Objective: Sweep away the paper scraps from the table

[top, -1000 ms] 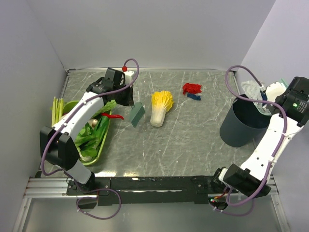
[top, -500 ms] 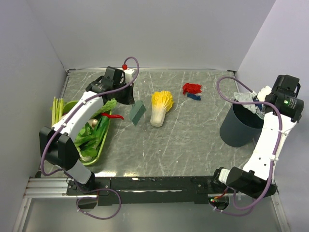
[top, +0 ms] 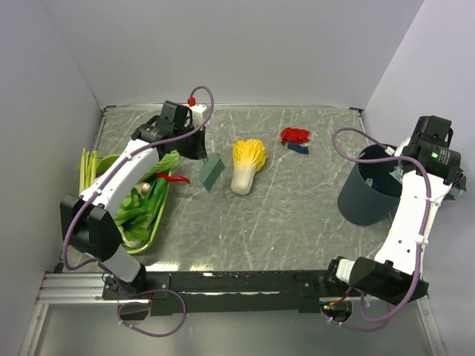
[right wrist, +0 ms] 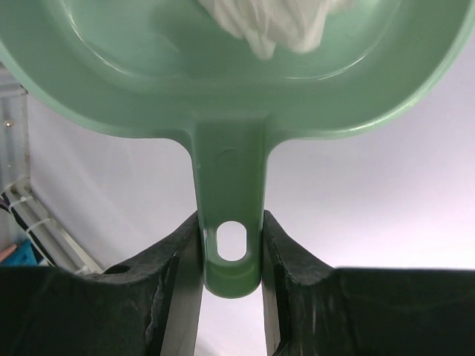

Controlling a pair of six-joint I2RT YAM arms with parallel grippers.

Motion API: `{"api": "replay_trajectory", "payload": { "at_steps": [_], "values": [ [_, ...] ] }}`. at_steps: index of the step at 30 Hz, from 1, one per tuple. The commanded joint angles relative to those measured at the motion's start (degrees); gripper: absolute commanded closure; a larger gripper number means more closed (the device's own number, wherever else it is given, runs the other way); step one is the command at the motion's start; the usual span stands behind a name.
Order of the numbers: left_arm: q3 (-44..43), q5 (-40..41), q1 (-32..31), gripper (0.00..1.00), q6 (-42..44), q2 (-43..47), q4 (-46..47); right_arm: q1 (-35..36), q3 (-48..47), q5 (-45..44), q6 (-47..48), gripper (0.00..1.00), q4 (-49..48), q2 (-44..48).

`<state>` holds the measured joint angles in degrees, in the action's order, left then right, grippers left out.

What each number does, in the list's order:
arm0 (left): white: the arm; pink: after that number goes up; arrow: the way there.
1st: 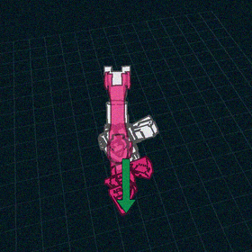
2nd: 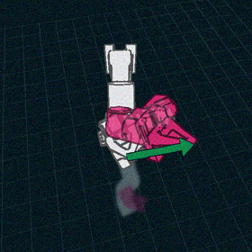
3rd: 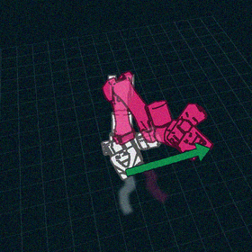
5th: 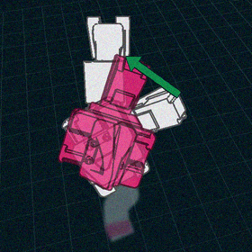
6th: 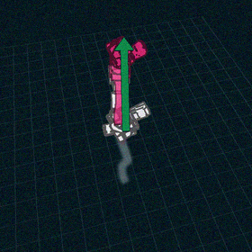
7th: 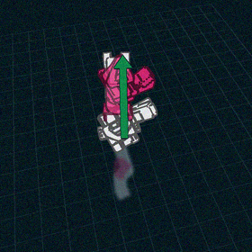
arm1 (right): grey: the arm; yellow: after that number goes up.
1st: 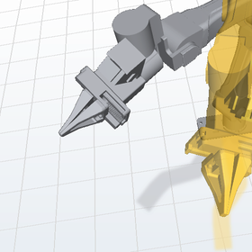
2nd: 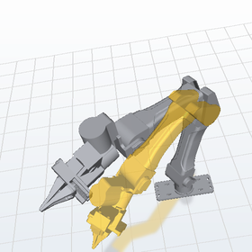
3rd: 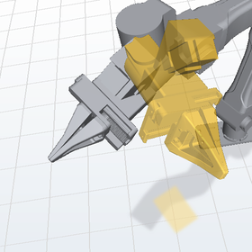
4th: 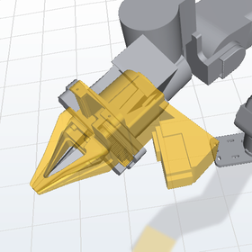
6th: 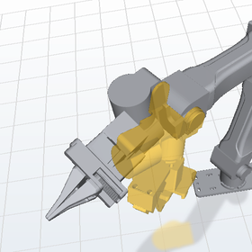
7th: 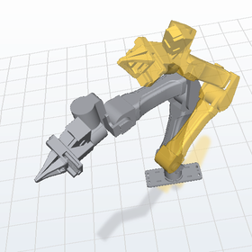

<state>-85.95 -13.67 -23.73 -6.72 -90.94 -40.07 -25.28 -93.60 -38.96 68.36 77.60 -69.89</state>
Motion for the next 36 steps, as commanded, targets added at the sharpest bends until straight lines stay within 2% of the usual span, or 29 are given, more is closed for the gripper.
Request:
{"api": "replay_trajectory", "payload": {
  "at_steps": [1,5,8,11,17,20,21,24,25,27,31,34,36],
  "values": [
    [-3.08,-1.01,-0.27,0.99,-0.48,-0.56,2.02,0.58,-0.44,-3.14,0.73,1.00,12.31,1.07],
    [-3.52,-1.45,-0.27,0.99,-0.75,-1.17,2.19,0.93,-0.52,-3.06,0.81,1.00,12.40,1.60],
    [-4.22,-1.18,-0.27,0.99,-0.66,-1.52,2.02,1.63,0.17,-6.73,1.59,1.00,12.48,2.90],
    [-4.22,-0.57,-0.27,0.99,-0.49,-1.35,2.37,2.34,-0.44,-5.61,3.27,1.00,12.40,3.97],
    [-4.84,-0.66,-0.27,0.99,-0.22,-1.61,2.02,2.43,1.76,-4.11,0.73,1.00,12.31,3.53],
    [-5.10,0.04,-0.27,0.99,0.22,-1.00,2.11,2.34,-0.78,-2.35,-1.20,1.00,11.87,2.22],
    [-5.28,0.22,-0.27,0.99,0.57,-0.82,2.28,2.51,-2.18,-1.13,-1.91,1.00,8.91,1.60],
    [-6.59,0.66,-0.18,0.99,1.27,0.06,4.12,2.60,-11.66,8.52,-7.61,1.00,5.29,-1.12],
    [-7.29,0.58,-0.18,0.99,1.36,0.49,4.74,2.86,-17.17,13.68,-9.54,1.00,5.45,-2.87],
    [-8.17,0.23,-0.27,0.99,2.32,0.85,6.75,3.48,-26.31,18.20,-15.78,1.00,6.33,-4.90],
    [-10.46,1.37,-0.27,0.99,3.12,1.37,10.88,4.27,-36.01,30.06,-28.24,1.00,6.43,-8.42],
    [-11.51,0.49,-0.27,0.99,4.43,1.03,15.00,5.50,-36.39,40.25,-37.11,1.00,5.20,-7.73],
    [-12.39,-0.47,-0.27,0.99,5.31,-0.20,17.56,5.59,-32.64,49.30,-41.79,1.00,1.51,-6.32]
  ]
}}
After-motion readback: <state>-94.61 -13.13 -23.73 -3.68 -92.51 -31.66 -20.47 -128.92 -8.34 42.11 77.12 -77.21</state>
